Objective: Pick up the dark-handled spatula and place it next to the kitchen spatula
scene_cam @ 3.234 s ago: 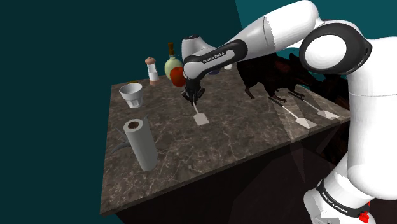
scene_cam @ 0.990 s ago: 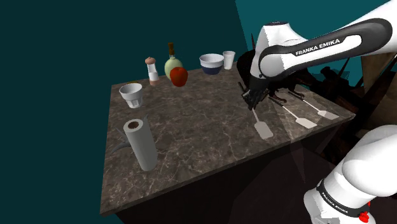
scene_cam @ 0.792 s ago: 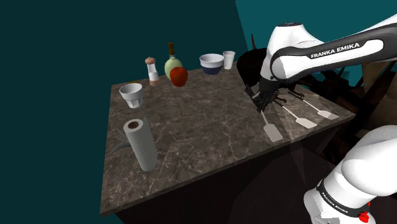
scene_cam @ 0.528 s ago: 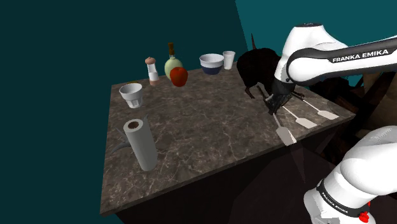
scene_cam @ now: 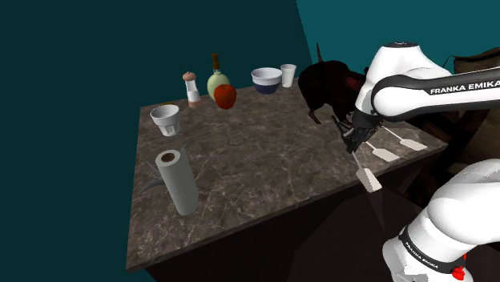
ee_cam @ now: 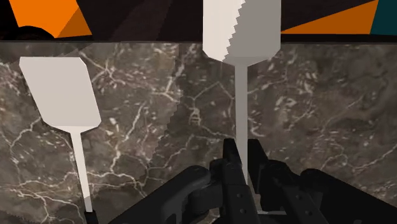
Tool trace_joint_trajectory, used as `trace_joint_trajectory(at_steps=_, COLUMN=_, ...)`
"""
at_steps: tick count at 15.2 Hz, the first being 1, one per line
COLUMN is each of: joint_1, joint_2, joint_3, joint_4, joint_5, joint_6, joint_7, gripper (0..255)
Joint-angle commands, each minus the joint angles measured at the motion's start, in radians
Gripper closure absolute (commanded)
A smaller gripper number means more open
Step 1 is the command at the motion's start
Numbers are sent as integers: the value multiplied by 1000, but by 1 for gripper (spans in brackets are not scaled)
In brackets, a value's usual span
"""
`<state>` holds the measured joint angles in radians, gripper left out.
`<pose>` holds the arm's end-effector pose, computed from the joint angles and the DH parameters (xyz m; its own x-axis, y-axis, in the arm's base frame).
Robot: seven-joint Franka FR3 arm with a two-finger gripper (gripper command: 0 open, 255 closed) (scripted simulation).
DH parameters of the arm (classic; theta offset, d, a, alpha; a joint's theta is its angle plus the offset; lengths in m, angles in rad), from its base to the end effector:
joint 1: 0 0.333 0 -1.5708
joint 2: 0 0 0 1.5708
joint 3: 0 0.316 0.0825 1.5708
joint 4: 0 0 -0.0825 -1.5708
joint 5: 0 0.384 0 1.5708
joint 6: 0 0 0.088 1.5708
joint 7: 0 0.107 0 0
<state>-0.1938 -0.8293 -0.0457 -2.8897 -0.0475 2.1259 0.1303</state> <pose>0.2869 -0.0700 0.3983 0.9432 -0.3256 0.0657 -0.3263 -0.9453 -0.0003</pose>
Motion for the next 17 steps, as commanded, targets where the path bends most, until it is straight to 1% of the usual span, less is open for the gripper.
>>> trace_joint_trajectory(at_steps=1, joint_1=-1, joint_2=11, joint_3=-1, joint_4=-23, joint_5=-1, joint_6=34, joint_7=1, gripper=255)
trace_joint_trajectory(at_steps=8, joint_1=-3, joint_2=79, joint_3=-4, joint_4=-87, joint_5=-6, joint_6=166, joint_7=2, gripper=255)
trace_joint_trajectory(at_steps=16, joint_1=-3, joint_2=79, joint_3=-4, joint_4=-87, joint_5=-6, joint_6=166, joint_7=2, gripper=255)
trace_joint_trajectory(at_steps=17, joint_1=-3, joint_2=79, joint_3=-4, joint_4=-87, joint_5=-6, joint_6=166, joint_7=2, gripper=0)
